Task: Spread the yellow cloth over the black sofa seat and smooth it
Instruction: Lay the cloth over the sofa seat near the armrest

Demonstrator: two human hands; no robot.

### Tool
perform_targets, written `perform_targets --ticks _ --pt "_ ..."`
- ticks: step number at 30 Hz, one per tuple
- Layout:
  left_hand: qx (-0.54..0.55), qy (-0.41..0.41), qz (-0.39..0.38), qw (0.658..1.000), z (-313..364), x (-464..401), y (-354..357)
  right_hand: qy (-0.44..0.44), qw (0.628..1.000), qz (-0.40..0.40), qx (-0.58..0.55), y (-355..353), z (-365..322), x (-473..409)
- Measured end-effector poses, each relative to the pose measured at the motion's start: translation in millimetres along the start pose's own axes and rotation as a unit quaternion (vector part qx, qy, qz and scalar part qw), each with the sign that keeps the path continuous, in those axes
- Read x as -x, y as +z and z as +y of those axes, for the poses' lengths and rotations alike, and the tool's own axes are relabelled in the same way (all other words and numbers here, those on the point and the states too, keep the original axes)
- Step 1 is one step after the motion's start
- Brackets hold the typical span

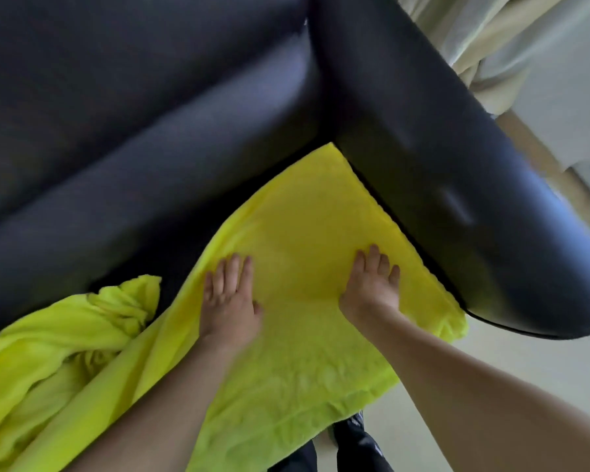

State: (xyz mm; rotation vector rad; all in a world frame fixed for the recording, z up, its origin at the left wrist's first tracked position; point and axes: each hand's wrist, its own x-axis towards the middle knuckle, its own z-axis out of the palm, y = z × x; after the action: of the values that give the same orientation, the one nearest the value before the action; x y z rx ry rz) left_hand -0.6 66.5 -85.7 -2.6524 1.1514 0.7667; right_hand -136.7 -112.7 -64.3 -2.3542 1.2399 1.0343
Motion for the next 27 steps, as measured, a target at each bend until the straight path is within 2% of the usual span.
perform_targets --ticks 2,4,7,11,13,15,17,20,21,23,25,27 --pt "0.006 -0.039 0.004 0.999 -12 18 -11 -0.057 0.996 0.053 -0.048 -4 -28 12" --pt "-0.008 -0.089 0.001 0.996 -33 42 -19 -0.123 0.989 0.054 -0.064 -1 -62 29" --pt "-0.037 -0.159 -0.055 0.985 -71 74 -19 -0.174 0.984 0.012 -0.03 17 -104 55" --pt "-0.055 -0.195 -0.118 0.972 -117 105 -1 -0.188 0.98 -0.073 -0.001 50 -151 82" --pt "-0.066 -0.193 -0.136 0.969 -135 117 14 -0.174 0.979 -0.104 0.005 67 -175 89" --pt "-0.071 -0.172 -0.117 0.976 -147 124 24 -0.138 0.984 -0.108 0.019 83 -192 90" --pt "-0.01 -0.158 -0.059 0.986 -154 118 21 -0.104 0.989 -0.095 0.044 91 -198 85" --pt "0.141 -0.219 -0.015 0.965 -190 105 2 -0.059 0.99 -0.11 0.061 98 -214 86" --pt "0.167 -0.23 0.017 0.959 -208 101 -3 -0.045 0.99 -0.112 0.067 97 -218 87" --pt "0.14 -0.182 0.069 0.971 -243 96 -11 -0.02 0.991 -0.103 0.077 95 -229 86" --pt "0.077 -0.099 0.036 0.992 -275 96 -8 0.003 0.994 -0.075 0.084 97 -245 85" --pt "0.048 -0.072 -0.068 0.994 -289 98 -2 0.032 0.993 -0.065 0.092 101 -259 82"
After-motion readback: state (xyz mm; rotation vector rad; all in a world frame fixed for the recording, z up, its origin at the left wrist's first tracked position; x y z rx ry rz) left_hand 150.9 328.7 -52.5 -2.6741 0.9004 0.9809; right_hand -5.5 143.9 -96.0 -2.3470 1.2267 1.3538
